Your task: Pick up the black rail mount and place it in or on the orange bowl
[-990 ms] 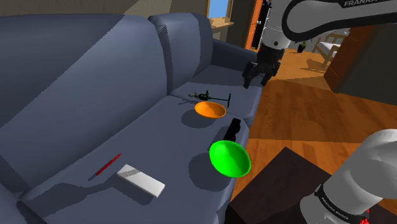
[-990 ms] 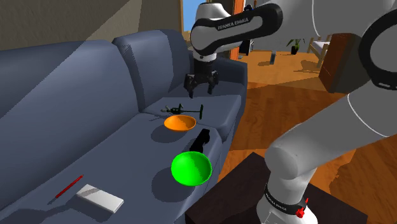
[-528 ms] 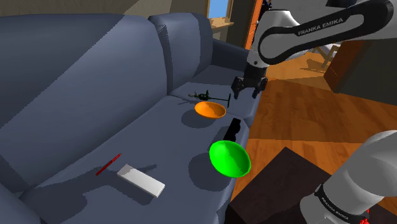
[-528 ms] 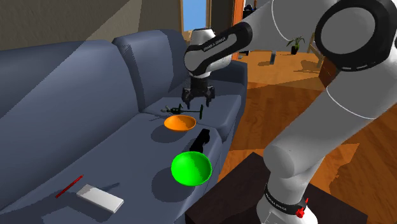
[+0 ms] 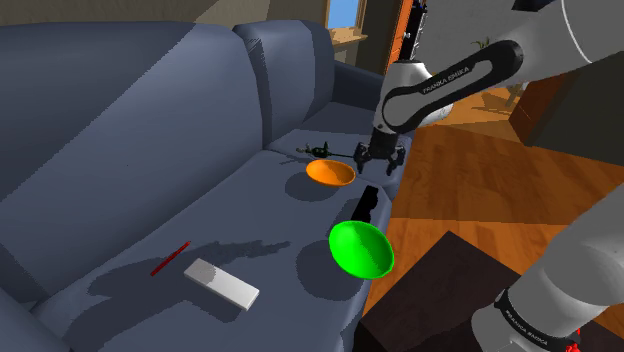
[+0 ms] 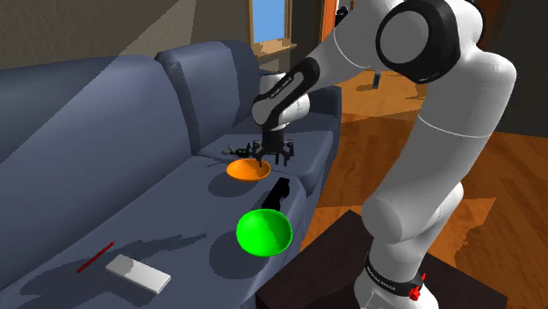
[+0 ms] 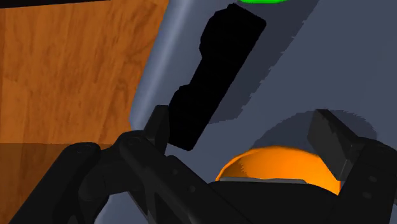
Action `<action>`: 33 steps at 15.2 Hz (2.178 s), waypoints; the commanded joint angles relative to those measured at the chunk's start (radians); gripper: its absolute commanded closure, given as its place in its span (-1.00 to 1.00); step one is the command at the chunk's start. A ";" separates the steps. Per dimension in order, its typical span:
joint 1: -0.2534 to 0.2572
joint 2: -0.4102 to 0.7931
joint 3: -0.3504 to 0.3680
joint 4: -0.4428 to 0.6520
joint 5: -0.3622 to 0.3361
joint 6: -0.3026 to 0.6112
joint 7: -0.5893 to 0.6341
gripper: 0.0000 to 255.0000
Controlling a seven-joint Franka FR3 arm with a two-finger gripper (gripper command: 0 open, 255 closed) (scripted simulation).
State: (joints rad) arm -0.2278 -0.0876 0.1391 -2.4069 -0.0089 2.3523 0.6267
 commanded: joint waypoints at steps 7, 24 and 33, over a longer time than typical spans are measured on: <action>-0.030 0.292 -0.039 0.089 -0.037 0.146 0.203 -1.00; -0.028 0.521 -0.078 0.148 -0.045 0.289 0.291 -1.00; -0.028 0.521 -0.078 0.148 -0.045 0.289 0.291 1.00</action>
State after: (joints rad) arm -0.2556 0.4337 0.0612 -2.2589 -0.0538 2.6416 0.9173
